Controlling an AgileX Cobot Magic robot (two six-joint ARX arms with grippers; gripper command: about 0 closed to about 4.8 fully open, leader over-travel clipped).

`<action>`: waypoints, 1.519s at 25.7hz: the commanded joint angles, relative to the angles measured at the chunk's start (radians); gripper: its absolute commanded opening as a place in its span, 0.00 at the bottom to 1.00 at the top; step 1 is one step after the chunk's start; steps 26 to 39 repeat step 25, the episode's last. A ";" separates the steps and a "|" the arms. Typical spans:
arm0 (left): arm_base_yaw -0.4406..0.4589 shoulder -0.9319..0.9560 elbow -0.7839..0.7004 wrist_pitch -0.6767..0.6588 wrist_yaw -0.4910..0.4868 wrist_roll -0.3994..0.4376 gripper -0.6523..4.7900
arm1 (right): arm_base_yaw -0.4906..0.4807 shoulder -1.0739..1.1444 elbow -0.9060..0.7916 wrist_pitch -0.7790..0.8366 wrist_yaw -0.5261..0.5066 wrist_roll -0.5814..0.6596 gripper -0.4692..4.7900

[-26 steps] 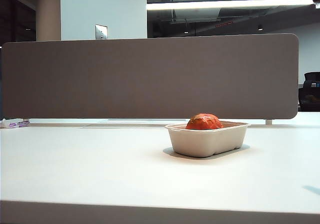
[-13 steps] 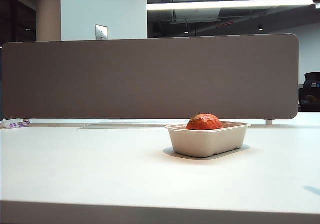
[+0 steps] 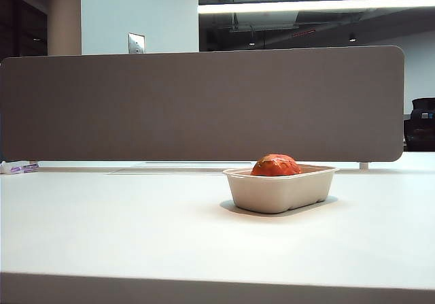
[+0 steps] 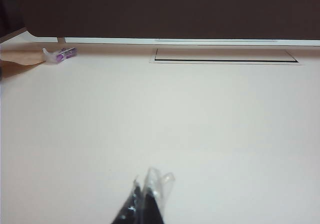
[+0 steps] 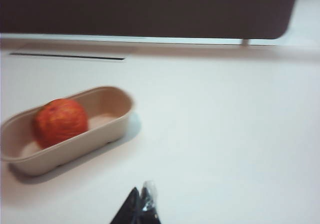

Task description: Pick up the orange and place it into the paper lunchbox.

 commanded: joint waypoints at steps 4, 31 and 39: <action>0.002 -0.003 -0.002 0.009 -0.002 0.001 0.11 | -0.150 0.001 -0.073 0.184 -0.144 0.002 0.09; 0.002 -0.004 -0.002 0.009 -0.002 0.001 0.11 | -0.200 0.001 -0.073 0.185 -0.116 0.002 0.09; 0.002 -0.004 -0.002 0.009 -0.002 0.001 0.11 | -0.200 0.001 -0.073 0.185 -0.116 0.002 0.09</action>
